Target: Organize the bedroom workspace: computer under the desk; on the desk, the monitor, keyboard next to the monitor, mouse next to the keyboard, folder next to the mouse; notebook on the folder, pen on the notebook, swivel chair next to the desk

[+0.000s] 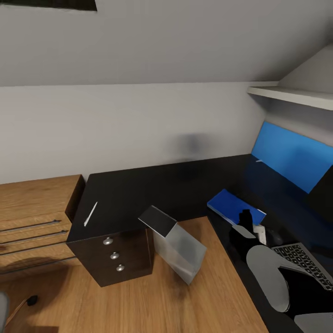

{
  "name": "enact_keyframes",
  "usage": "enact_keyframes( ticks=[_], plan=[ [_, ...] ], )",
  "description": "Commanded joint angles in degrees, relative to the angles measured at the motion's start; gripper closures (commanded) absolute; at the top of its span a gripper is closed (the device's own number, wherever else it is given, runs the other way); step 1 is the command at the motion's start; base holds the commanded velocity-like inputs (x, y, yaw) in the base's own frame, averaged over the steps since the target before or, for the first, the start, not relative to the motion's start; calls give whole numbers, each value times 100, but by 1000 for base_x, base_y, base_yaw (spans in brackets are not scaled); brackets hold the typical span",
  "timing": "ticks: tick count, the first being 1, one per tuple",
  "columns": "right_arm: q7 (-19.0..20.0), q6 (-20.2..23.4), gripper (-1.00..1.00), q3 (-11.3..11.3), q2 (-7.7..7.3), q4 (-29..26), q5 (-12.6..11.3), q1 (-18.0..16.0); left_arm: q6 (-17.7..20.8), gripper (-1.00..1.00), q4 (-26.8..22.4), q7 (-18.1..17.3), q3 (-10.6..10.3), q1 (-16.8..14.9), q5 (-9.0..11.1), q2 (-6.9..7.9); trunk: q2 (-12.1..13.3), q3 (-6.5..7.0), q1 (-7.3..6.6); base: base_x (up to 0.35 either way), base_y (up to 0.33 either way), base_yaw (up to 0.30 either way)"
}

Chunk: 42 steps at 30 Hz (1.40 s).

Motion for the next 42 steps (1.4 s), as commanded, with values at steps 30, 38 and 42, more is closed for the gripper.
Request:
enact_keyframes(
  ticks=[30,38,42],
  plan=[
    [-5,1010,-100,-13,748,-186,641,-3,-68,-100,-2,63,-22,-6,47,5,-4,35,0,0,0,102],
    [107,2350,-100,-6,751,-217,667,-3,-67,-100,-4,60,-34,-6,47,5,-4,36,0,0,0,69],
    [227,2417,-100,-5,739,-224,673,-3,-67,-100,-2,56,-37,-6,47,5,-4,36,0,0,0,4]
  ],
)
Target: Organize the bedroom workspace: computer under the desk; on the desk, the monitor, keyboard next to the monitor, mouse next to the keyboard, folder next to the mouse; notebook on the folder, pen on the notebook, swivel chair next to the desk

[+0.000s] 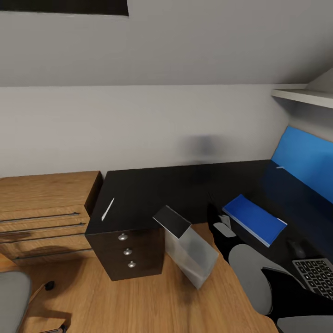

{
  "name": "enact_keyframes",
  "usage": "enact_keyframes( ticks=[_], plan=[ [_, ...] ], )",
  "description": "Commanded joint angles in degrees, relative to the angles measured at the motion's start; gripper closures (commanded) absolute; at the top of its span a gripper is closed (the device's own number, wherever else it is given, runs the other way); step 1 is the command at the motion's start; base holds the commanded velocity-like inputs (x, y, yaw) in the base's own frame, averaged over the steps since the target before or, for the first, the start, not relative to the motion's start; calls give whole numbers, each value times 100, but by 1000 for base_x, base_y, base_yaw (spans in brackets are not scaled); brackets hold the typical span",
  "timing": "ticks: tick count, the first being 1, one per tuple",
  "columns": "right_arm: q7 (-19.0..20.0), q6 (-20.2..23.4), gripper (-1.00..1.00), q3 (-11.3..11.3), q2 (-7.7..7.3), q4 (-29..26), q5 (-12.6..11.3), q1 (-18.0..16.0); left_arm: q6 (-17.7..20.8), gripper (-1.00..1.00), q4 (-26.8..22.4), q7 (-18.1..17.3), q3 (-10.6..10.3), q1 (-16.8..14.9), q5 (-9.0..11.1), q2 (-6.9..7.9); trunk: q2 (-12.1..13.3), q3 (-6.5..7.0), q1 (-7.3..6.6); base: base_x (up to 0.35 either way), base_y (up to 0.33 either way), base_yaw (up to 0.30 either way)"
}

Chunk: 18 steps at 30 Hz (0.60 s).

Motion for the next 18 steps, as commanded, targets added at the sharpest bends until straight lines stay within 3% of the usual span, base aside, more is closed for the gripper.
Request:
enact_keyframes(
  ticks=[1,11,12,18],
  plan=[
    [58,-7,-100,-6,-5,0,-59,-4,-28,-100,-2,46,-50,-6,36,5,-4,-6,0,0,0,2],
    [177,4,-100,-6,12,23,-64,-3,-28,-100,-3,47,-46,-6,36,5,-4,-6,0,0,0,0],
    [392,-7,-100,-6,21,30,-62,9,-28,-100,-2,47,-47,-6,34,5,-4,-6,0,0,0,0],
    [632,-14,-100,-6,23,35,-61,32,-28,-100,-1,46,-48,-6,35,5,-4,-6,0,0,0,0]
  ],
)
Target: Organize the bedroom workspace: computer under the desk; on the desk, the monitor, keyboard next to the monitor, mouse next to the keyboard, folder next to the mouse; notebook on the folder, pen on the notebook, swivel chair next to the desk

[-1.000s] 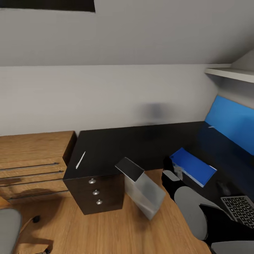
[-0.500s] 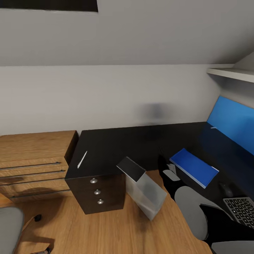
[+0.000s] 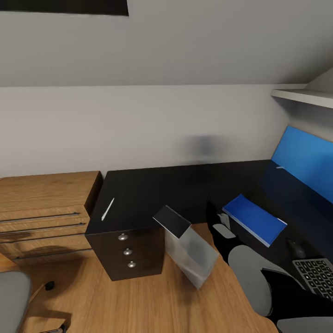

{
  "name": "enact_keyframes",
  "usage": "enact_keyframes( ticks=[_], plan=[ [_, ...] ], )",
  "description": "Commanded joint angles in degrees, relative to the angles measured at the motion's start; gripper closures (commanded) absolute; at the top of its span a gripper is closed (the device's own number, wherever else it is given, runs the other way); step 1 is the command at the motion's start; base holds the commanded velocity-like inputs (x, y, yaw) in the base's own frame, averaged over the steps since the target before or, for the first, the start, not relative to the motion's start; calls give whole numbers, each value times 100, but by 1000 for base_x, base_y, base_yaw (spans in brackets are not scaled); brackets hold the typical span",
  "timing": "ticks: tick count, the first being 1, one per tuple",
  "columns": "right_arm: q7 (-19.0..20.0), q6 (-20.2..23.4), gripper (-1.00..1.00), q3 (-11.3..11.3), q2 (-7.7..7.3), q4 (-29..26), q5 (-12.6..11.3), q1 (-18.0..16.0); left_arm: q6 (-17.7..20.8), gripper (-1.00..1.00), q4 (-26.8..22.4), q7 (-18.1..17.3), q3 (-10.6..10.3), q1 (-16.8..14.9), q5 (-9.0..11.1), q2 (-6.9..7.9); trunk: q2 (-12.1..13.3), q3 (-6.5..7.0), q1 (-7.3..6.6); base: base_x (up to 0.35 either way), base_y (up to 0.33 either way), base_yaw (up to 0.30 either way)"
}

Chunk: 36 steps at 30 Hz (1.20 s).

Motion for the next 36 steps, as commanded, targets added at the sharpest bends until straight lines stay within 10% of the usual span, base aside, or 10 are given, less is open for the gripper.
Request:
enact_keyframes(
  ticks=[1,36],
  plan=[
    [60,-14,-100,-11,1,9,-62,-4,-28,-100,-2,44,-49,-6,35,5,-4,-6,0,0,0,0],
    [637,-12,-100,-12,-10,27,-53,99,-26,-100,-10,66,-22,-6,42,3,-125,-14,66,-128,100,59]
  ],
)
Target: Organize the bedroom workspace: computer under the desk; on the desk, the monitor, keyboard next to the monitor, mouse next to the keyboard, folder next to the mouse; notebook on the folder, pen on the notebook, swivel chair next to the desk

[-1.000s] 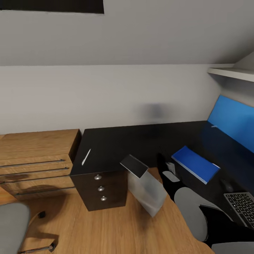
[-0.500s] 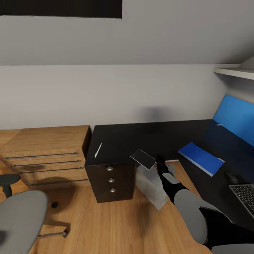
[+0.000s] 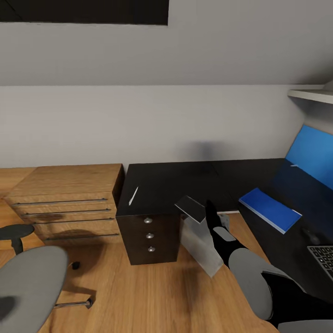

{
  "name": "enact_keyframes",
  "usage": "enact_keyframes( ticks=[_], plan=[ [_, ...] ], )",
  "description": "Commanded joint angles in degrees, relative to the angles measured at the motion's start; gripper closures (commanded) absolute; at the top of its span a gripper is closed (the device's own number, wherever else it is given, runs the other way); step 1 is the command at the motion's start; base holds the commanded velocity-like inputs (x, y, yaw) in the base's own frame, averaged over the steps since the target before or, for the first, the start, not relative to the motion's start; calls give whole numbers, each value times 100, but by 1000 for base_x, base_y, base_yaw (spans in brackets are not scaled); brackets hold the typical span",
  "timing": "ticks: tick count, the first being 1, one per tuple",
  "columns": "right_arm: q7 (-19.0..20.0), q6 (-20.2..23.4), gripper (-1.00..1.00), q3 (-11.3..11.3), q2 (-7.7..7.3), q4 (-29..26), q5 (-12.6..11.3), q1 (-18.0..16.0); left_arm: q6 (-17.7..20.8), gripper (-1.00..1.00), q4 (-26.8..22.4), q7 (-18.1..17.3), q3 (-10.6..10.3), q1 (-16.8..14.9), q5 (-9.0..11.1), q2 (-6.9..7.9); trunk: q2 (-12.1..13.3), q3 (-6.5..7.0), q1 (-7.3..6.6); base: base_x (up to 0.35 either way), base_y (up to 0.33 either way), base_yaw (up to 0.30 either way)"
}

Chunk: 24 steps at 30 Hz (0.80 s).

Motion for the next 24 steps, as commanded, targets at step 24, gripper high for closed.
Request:
enact_keyframes(
  ticks=[24],
  plan=[
    [-6,1282,-100,-2,-442,117,248,109,4,-100,6,54,-55,-6,52,6,-968,-437,528,0,0,0]
  ],
)
